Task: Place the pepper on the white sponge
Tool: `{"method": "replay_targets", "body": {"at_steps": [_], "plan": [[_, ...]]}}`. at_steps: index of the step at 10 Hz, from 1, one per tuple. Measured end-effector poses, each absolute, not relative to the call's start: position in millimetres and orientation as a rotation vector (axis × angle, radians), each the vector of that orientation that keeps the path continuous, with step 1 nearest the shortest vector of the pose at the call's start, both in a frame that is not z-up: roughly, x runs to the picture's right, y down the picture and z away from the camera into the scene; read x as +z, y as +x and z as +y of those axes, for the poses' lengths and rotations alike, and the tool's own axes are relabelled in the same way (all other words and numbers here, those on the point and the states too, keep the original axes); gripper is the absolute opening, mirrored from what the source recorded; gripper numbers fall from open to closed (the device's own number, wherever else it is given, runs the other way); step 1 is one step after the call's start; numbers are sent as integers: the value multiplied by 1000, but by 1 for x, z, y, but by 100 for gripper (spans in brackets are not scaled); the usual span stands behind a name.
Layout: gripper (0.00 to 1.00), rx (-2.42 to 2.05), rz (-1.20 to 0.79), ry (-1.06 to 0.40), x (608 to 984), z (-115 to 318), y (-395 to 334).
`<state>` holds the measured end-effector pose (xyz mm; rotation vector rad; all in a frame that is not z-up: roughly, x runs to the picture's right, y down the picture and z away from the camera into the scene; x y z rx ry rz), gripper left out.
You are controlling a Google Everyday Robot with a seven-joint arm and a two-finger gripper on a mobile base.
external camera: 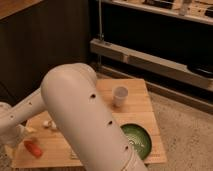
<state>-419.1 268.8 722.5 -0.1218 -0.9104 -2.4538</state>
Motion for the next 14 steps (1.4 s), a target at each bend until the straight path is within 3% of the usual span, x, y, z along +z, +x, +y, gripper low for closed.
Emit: {"method": "replay_targets", "body": {"at_steps": [14], "plan": [[80, -2417, -975, -144, 752, 292, -423]]}}
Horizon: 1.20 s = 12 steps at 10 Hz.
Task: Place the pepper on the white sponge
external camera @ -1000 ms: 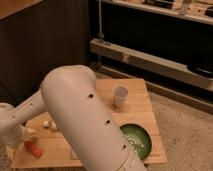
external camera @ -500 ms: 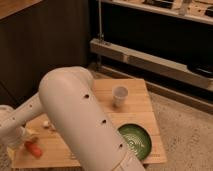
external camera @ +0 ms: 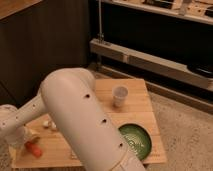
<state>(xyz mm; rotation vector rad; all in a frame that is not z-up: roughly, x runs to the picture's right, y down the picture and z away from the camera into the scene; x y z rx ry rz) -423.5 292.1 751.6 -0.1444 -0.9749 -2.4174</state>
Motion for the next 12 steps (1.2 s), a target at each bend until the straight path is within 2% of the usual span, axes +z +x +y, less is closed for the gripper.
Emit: {"method": "replay_targets", "body": {"at_steps": [5, 7, 8, 10, 12], "plan": [[79, -2411, -986, -151, 756, 295, -423], [65, -2410, -988, -152, 757, 295, -422], [52, -2409, -990, -153, 757, 294, -422], [35, -2403, -995, -151, 758, 293, -421], [12, -2396, -1004, -144, 757, 294, -421]]}}
